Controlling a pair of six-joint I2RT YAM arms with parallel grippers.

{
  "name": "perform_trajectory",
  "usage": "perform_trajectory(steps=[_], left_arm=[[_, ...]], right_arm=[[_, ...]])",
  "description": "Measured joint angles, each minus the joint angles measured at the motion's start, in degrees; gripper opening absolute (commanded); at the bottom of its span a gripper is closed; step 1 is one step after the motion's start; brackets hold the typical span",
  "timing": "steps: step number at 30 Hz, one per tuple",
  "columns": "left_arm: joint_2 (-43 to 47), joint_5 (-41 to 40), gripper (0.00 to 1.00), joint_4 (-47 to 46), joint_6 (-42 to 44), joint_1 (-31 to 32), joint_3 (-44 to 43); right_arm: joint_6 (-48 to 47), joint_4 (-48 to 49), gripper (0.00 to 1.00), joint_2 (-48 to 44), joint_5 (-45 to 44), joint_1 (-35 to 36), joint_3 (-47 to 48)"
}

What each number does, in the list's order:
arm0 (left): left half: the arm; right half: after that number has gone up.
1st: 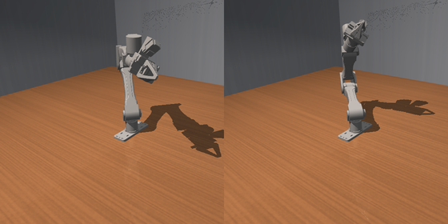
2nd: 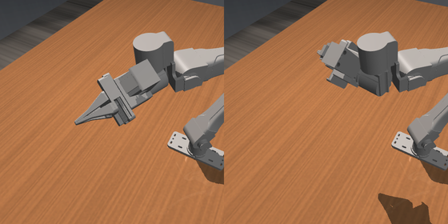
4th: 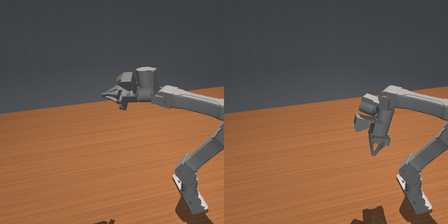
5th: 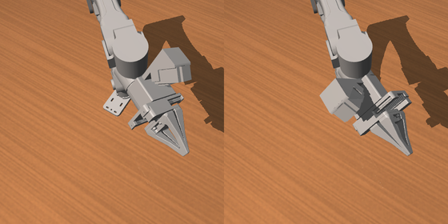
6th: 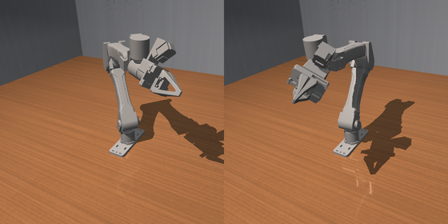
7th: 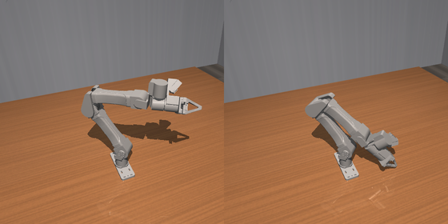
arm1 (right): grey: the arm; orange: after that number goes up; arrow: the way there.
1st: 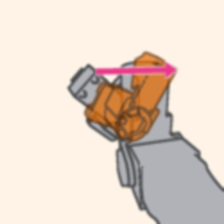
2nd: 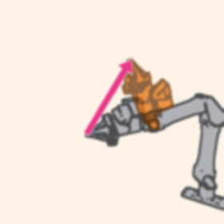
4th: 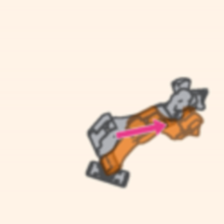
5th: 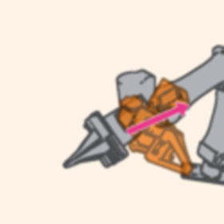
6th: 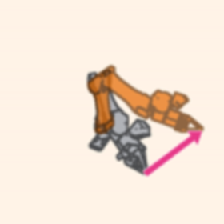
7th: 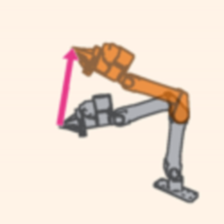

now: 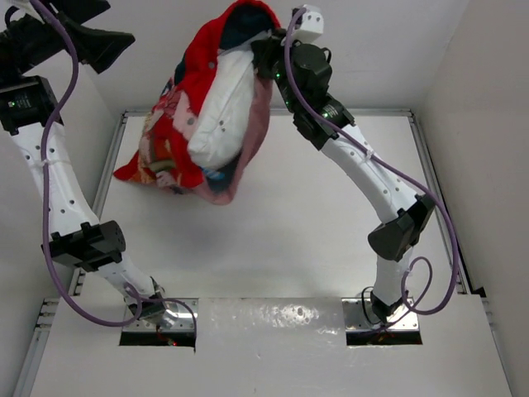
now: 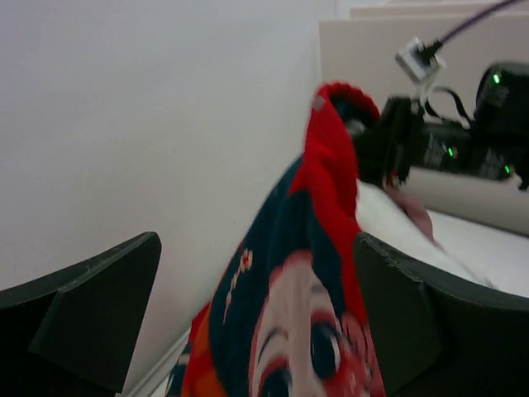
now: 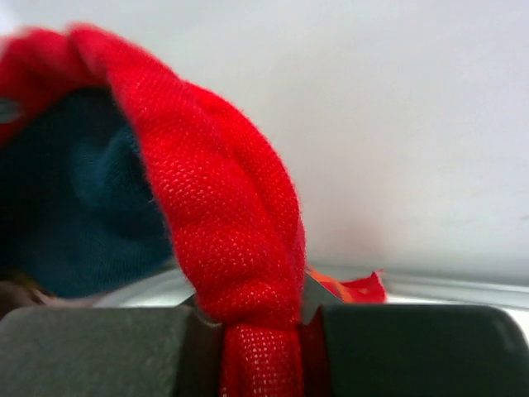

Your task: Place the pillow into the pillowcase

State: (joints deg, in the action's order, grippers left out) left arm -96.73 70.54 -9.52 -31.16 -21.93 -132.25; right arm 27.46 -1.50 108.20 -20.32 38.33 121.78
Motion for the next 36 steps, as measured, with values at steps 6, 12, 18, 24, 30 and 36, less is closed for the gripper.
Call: perform_trajectory(steps=[6,12,18,24,30,36], left_arm=[[4.37,10.29,0.76,-12.09,-8.94,-2.86,9.27],[6.38,13.40,0.83,-39.08,-24.61,-0.28,18.10],[4.52,14.60,0.86,-59.67,-34.58,3.26,25.90],[-13.92,14.99,0.86,-66.25,-54.93,3.13,12.57],[-22.88,15.98,1.00,-62.66,-66.79,2.62,14.10],[-8.24,4.83,1.00,-4.96,-22.82,-2.95,-2.97]], right_arm=[[-0.50,6.71,0.00,2.38,-10.62,0.02,2.34],[-4.39,14.56,0.00,8.92,-19.21,1.55,10.01],[-12.39,21.09,0.00,10.12,-23.32,1.97,10.38],[-17.20,22.49,0.00,8.02,-24.41,1.73,8.68],[-17.40,21.75,0.00,3.76,-23.39,1.55,4.63],[-16.92,20.41,0.00,2.84,-21.35,1.97,4.33]])
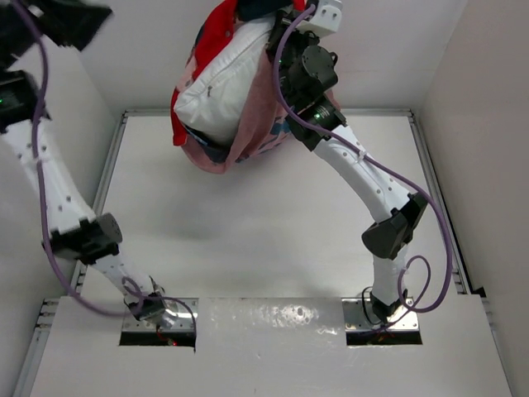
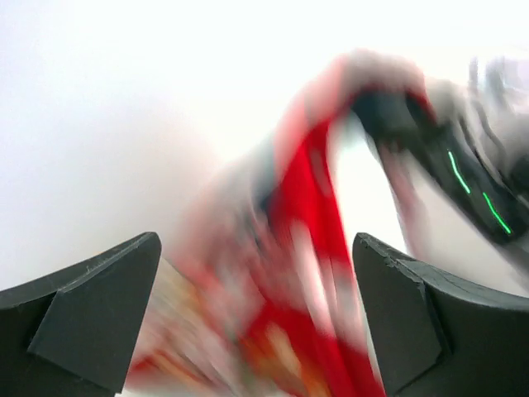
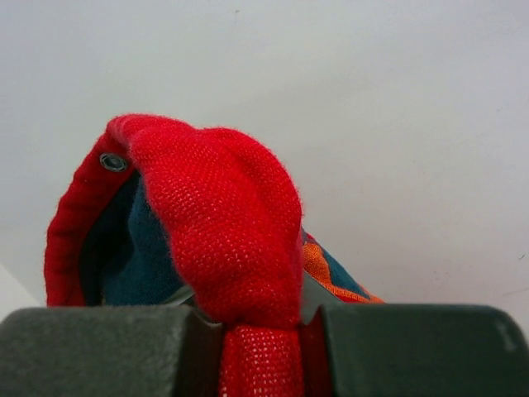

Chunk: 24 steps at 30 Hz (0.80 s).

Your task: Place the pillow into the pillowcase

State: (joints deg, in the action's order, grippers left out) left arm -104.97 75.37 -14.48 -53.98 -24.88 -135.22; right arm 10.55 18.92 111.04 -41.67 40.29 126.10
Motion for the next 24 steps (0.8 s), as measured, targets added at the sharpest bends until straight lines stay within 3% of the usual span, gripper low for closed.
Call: perform_trajectory(steps=[3,5,10,13,14,15,19,24], left_arm=[[9.90,-21.70,1.00,21.77,24.85,-1.55,-10.71],[16.83,-31.06,1.00,29.18,38.82,1.07,-9.81],[25.44,-33.77,1.00,47.71,72.63,9.25,-2.78],[21.94,-32.54,0.88,64.76,90.71,12.07,7.21],[19.76,-32.65,0.75,69.55,94.18,12.07,9.40],[17.05,-32.61,0.72,73.37,96.72,12.07,10.91],[5.14,-31.15,0.80,84.08,100.17,12.00,16.26],[7.76,-23.50,0.81,89.07,97.70,12.00,16.59]], right_arm=[[0.04,-1.29,0.00,0.00,0.81,0.35,0.02],[0.17,-1.81,0.00,0.00,1.46,0.55,0.02],[-0.07,-2.21,0.00,0.00,1.70,0.83,0.02],[-0.33,-2.23,0.00,0.00,1.66,0.83,0.02],[-0.44,-2.23,0.00,0.00,1.66,0.83,0.02],[-0.52,-2.27,0.00,0.00,1.66,0.83,0.02],[-1.60,-2.32,0.00,0.00,1.62,0.83,0.02],[-3.17,-2.36,0.00,-1.25,1.49,0.83,-1.44]])
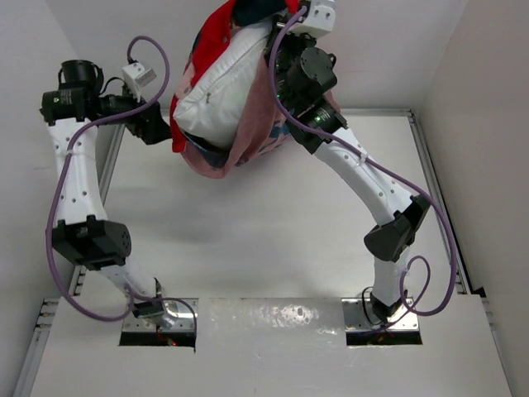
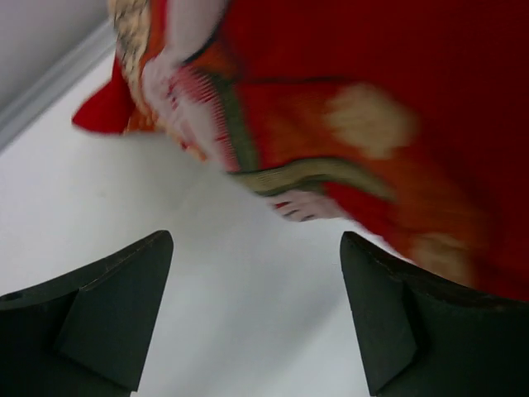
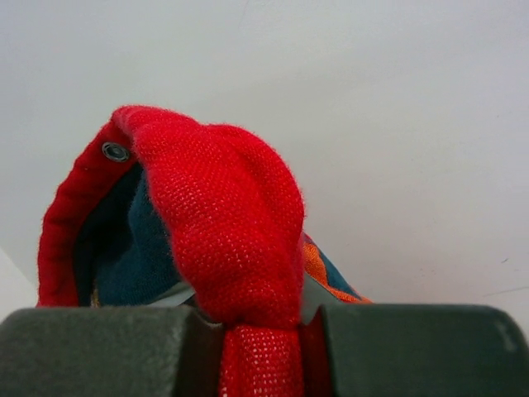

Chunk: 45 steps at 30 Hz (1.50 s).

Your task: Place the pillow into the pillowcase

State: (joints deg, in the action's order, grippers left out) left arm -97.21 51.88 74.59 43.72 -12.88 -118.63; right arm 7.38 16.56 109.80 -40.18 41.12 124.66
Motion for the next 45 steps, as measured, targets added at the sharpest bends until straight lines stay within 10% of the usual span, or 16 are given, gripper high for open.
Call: perform_trajectory(steps=[24,26,30,36,45], left_arm=[[8.92,4.70,0.98,1.62,-8.02,11.67,2.38],[8.94,4.68,0.84,1.31,-7.93,11.67,3.26],[7.80,2.43,0.01,1.62,-7.63,11.78,7.06],[3.21,2.12,0.00,3.52,-7.54,9.05,1.53],[5.75,12.50,0.00,-21.16,-29.38,-17.62,-28.74]], right_arm=[[-6.12,6.23,0.00,4.66,-4.28,-1.57,4.26],[-6.10,6.56,0.00,4.66,-4.39,-1.55,4.26],[-6.08,6.86,0.00,4.66,-4.37,-1.57,4.02],[-7.34,8.24,0.00,4.31,-4.11,-1.66,1.53],[-2.82,-2.71,0.00,-2.62,4.96,-9.94,-2.43]])
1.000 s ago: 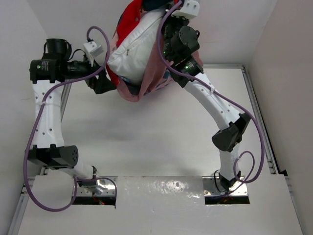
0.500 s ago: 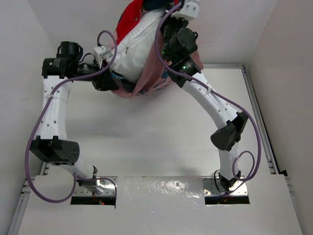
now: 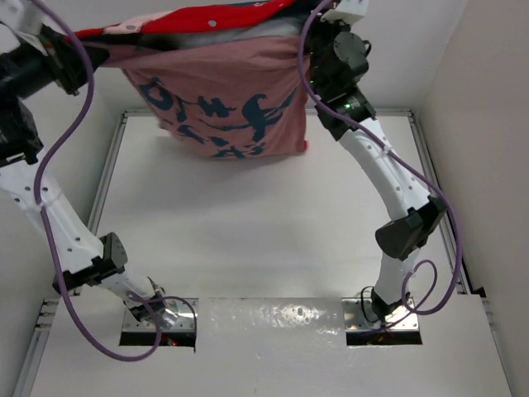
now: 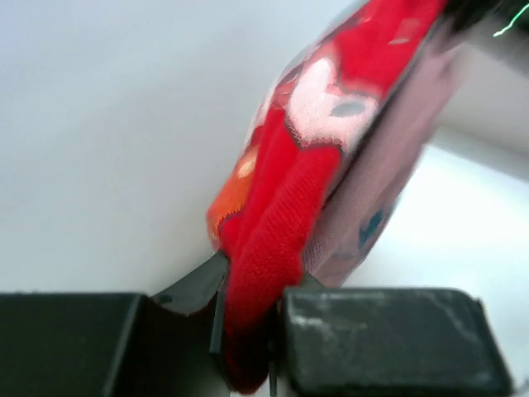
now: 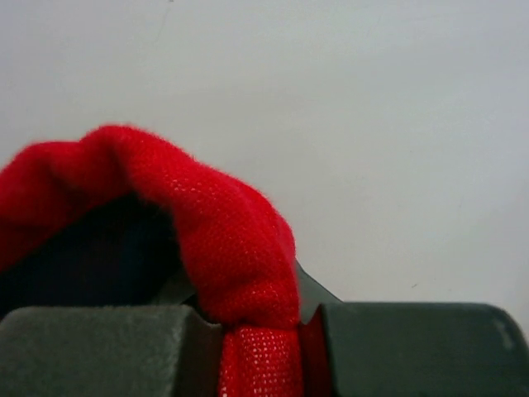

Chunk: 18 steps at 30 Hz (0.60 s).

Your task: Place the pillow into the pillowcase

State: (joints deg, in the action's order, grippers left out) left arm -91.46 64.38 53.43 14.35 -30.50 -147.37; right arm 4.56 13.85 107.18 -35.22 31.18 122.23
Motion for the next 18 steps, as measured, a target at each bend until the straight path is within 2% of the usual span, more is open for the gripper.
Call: perform_trajectory(steps=[2,4,5,8,10,12,15,18], left_arm=[[3.30,6.14,0.00,-15.82,-18.23,-1.60,4.26],[4.13,9.20,0.00,-42.60,-40.98,-4.07,10.58],[2.93,9.81,0.00,-50.97,-49.83,-5.25,9.09],[-1.86,9.14,0.00,-68.06,-65.29,-6.99,4.57],[-1.77,8.31,0.00,-74.03,-70.47,-8.33,6.51],[-1.97,7.30,0.00,-74.75,-71.89,-9.20,8.98],[-2.05,5.99,0.00,-70.73,-68.78,-9.60,10.56],[-1.14,3.61,0.00,-65.05,-63.23,-10.91,9.86]], right_arm=[[0.74,-4.22,0.00,-1.53,3.08,-1.46,0.59],[0.74,-8.24,0.00,-1.95,6.40,-1.36,3.17],[0.74,-9.75,0.00,-2.67,8.68,-1.31,3.72],[1.70,-13.66,0.00,-6.60,15.47,-1.38,2.75],[3.23,-15.69,0.00,-9.31,19.69,-1.38,1.73],[5.79,-16.00,0.00,-10.60,23.52,-1.38,1.70],[10.19,-14.34,0.00,-9.42,27.04,-1.53,2.29],[17.40,-11.04,0.00,-2.58,29.51,-2.54,7.69]])
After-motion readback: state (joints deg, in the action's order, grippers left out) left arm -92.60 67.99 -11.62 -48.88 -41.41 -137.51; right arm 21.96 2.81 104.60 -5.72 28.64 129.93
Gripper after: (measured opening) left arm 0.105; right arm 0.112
